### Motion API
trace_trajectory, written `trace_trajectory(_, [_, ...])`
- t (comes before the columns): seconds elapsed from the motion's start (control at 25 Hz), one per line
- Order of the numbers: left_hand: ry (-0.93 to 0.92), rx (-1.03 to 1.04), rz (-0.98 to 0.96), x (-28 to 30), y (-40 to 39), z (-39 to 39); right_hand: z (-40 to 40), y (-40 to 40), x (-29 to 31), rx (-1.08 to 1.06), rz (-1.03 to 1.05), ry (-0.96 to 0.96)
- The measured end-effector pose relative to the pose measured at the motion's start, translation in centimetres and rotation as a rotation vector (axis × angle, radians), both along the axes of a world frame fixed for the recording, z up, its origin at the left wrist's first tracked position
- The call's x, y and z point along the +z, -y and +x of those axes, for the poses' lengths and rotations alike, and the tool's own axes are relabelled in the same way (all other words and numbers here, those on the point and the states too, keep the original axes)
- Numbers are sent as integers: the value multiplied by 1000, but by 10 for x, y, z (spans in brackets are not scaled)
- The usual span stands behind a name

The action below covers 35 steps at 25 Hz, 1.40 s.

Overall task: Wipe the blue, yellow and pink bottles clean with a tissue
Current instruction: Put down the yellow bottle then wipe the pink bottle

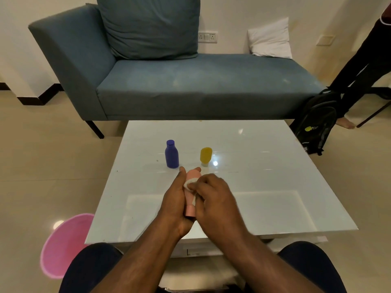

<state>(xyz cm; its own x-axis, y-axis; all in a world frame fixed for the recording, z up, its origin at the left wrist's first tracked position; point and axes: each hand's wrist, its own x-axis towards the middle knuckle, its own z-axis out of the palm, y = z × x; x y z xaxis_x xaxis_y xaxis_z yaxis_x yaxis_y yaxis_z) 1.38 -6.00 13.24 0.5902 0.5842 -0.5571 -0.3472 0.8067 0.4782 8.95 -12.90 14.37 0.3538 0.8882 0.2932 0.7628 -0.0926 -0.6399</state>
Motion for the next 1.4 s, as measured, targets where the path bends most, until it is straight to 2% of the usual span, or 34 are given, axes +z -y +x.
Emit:
trace_trajectory(0.12, [-29,3,-8,-4,-1,-3,4,4,-2,64,-35,17])
trace_trajectory(0.24, [-92,-29,47,-7,5,0,18,-11,1,-56,-4,25])
trace_trajectory(0.48, [-29,-6,3,-8,-1,0,-7,22,-1,47,-36,-26])
trace_trajectory(0.68, [-77,-28,45,-6,10,-1,15,-6,4,-69,4,-3])
trace_trajectory(0.88, [-28,12,34,1,-1,-4,-10,9,3,0,4,-90])
trace_trajectory(1.0, [-62,-1,30,-4,-1,-5,-7,12,1,39,15,-3])
trace_trajectory(1.2, [-36,-1,56,1,6,0,10,-9,6,-57,35,-32])
trace_trajectory(1.28, [-1,20,28,2,1,0,-1,3,4,-22,8,-90])
trace_trajectory(1.4, [-28,25,24,-2,-3,-2,-10,20,0,55,-8,-43])
